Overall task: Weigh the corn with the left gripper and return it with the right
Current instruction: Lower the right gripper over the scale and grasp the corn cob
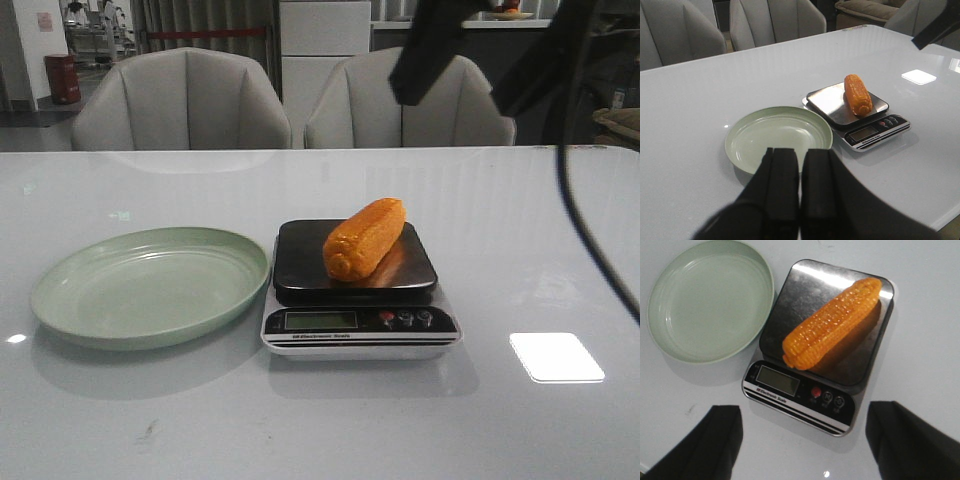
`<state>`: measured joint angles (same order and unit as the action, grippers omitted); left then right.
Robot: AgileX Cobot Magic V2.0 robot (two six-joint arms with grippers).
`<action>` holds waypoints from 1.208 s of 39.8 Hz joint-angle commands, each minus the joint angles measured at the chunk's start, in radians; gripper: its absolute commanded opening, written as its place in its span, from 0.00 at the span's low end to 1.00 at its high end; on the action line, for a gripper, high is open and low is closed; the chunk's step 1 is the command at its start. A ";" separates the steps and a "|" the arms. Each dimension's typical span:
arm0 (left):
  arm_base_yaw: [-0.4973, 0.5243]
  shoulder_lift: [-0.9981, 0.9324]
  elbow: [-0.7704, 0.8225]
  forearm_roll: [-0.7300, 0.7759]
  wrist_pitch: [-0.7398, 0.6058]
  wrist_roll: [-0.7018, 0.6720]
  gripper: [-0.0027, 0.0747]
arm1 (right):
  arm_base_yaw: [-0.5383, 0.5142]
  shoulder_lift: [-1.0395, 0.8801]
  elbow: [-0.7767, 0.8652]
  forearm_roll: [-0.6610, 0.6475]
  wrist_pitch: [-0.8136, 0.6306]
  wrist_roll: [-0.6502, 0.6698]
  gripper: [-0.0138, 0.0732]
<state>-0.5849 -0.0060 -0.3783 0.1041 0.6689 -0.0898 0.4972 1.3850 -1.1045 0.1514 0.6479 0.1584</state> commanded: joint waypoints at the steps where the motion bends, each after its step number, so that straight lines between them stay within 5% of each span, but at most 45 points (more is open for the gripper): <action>1: 0.001 0.005 -0.024 0.005 -0.069 -0.002 0.18 | 0.000 0.061 -0.124 0.003 -0.002 0.041 0.86; 20: 0.001 0.005 -0.024 0.005 -0.069 -0.002 0.18 | 0.031 0.464 -0.552 -0.221 0.308 0.496 0.86; 32: 0.001 0.005 -0.024 0.005 -0.069 -0.002 0.18 | 0.058 0.620 -0.684 -0.238 0.388 0.625 0.84; 42: 0.001 0.005 -0.024 0.005 -0.069 -0.002 0.18 | 0.061 0.694 -0.756 -0.244 0.446 0.629 0.44; 48: 0.001 0.005 -0.024 0.005 -0.069 -0.002 0.18 | 0.076 0.694 -0.799 -0.239 0.449 0.627 0.37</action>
<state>-0.5849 -0.0060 -0.3783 0.1041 0.6689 -0.0898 0.5635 2.1384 -1.8504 -0.0720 1.1061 0.7854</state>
